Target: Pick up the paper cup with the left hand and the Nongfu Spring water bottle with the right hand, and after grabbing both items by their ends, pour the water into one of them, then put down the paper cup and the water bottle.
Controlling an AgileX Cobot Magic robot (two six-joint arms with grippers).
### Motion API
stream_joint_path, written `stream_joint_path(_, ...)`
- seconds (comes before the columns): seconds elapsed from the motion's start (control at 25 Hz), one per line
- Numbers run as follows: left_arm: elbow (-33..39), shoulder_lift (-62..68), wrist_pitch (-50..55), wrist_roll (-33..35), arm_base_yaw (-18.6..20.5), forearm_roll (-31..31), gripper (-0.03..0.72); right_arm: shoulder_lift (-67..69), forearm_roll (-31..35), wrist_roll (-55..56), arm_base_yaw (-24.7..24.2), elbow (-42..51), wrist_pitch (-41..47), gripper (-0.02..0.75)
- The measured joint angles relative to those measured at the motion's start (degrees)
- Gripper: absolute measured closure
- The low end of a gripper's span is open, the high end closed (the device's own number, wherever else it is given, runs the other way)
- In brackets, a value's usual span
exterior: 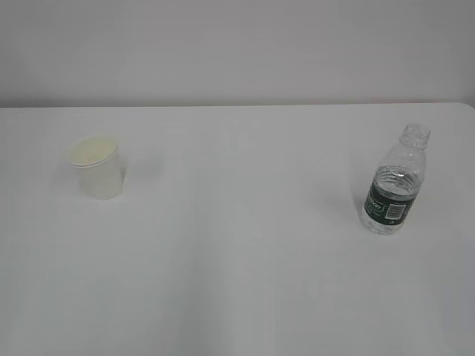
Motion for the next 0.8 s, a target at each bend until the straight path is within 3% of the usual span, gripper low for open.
stream_joint_path(0.8,0.0,0.0,0.0,-0.1,0.0,0.0,0.192,0.0,0.0,0.0,0.0,0.0,0.0,0.148)
